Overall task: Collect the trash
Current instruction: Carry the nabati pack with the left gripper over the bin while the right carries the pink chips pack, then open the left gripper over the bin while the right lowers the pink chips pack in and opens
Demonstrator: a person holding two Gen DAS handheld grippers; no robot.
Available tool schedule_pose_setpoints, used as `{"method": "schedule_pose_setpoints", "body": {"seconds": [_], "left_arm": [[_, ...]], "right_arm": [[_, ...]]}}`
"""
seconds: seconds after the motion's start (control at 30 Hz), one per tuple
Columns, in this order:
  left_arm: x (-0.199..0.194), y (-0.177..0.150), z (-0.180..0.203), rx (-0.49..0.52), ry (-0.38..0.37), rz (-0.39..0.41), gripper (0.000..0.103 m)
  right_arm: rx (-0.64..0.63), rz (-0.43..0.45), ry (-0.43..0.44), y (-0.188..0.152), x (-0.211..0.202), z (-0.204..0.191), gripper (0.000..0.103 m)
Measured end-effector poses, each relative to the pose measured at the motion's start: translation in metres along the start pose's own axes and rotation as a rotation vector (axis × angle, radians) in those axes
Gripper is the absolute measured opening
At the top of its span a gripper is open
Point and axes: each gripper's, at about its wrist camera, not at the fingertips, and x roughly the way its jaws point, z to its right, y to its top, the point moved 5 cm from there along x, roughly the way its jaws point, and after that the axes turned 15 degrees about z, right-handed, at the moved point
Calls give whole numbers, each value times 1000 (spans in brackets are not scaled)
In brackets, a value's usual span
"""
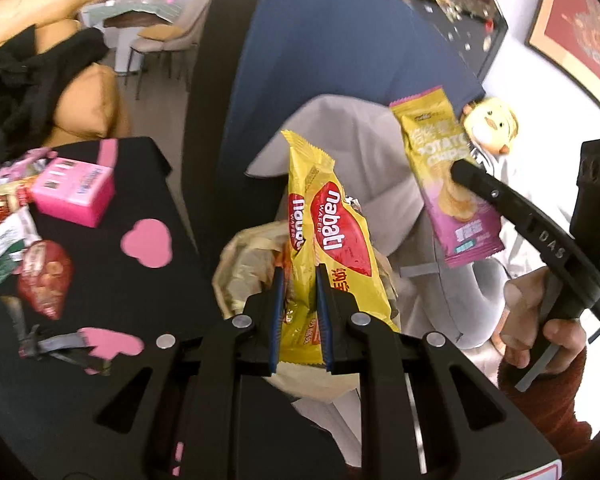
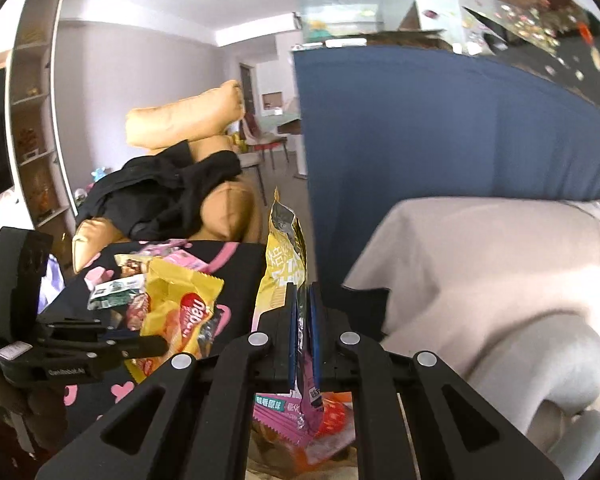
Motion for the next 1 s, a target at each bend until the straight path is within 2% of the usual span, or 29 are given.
{"method": "schedule_pose_setpoints", "body": {"seconds": [0.4, 0.57, 0.77, 0.9, 1.0], "left_arm": [[83, -52, 17, 44, -26, -182, 14], [111, -75, 21, 99, 11, -250, 14], [108, -77, 20, 121, 20, -232, 18], [99, -72, 16, 93, 8, -222, 40], [83, -62, 6, 83, 27, -183, 41]], "right_arm": [[67, -53, -48, -36, 4, 44, 8], [74, -73, -46, -46, 7, 47, 8], [74, -90, -41, -53, 9, 48, 8], [73, -95, -33, -56, 13, 43, 8], [58, -99, -29, -58, 16, 37, 8]]}}
